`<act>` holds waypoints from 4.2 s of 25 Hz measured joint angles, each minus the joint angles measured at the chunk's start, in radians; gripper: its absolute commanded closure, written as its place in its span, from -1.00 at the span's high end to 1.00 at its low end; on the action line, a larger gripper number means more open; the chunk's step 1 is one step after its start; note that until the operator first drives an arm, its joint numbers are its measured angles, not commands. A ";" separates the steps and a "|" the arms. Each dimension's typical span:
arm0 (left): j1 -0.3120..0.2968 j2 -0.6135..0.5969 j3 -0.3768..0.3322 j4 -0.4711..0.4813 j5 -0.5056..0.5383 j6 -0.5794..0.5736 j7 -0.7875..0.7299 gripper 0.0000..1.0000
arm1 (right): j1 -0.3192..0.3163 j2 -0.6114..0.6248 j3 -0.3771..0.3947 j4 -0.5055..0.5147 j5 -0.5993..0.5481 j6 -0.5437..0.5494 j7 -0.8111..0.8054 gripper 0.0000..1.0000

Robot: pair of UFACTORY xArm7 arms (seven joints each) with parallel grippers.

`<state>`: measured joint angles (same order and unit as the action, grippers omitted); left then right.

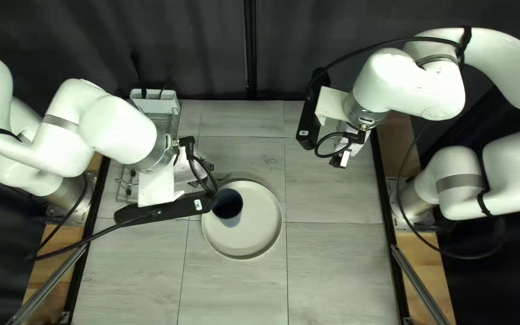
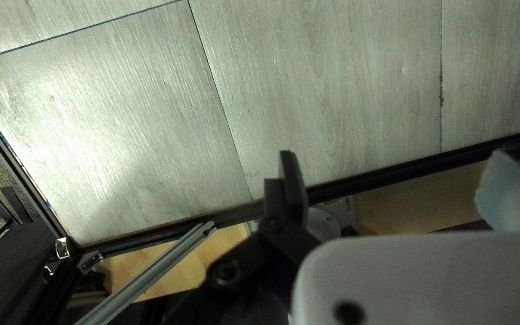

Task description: Pick up and place plate onto table. Place down one fork to the left of the plate. Place spoon and knife to the right of the plate. Place cup above the knife and spoon

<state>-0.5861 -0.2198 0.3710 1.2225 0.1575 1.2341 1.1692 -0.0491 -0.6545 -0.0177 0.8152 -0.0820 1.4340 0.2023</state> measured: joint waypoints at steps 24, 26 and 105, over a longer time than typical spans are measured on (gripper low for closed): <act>0.013 0.186 0.114 0.032 -0.328 -0.068 0.378 -1.00 | 0.000 0.000 0.000 0.000 0.000 0.000 0.000 1.00; 0.017 0.193 0.119 0.022 -0.338 -0.072 0.396 -0.81 | 0.000 0.000 0.000 0.000 0.000 0.000 0.000 1.00; 0.449 0.302 0.483 -0.086 0.099 0.001 0.364 -1.00 | 0.000 0.000 0.000 0.000 0.000 0.000 0.000 1.00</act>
<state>-0.1369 0.0827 0.8543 1.1361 0.2566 1.2349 1.5337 -0.0491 -0.6545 -0.0177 0.8152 -0.0820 1.4341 0.2023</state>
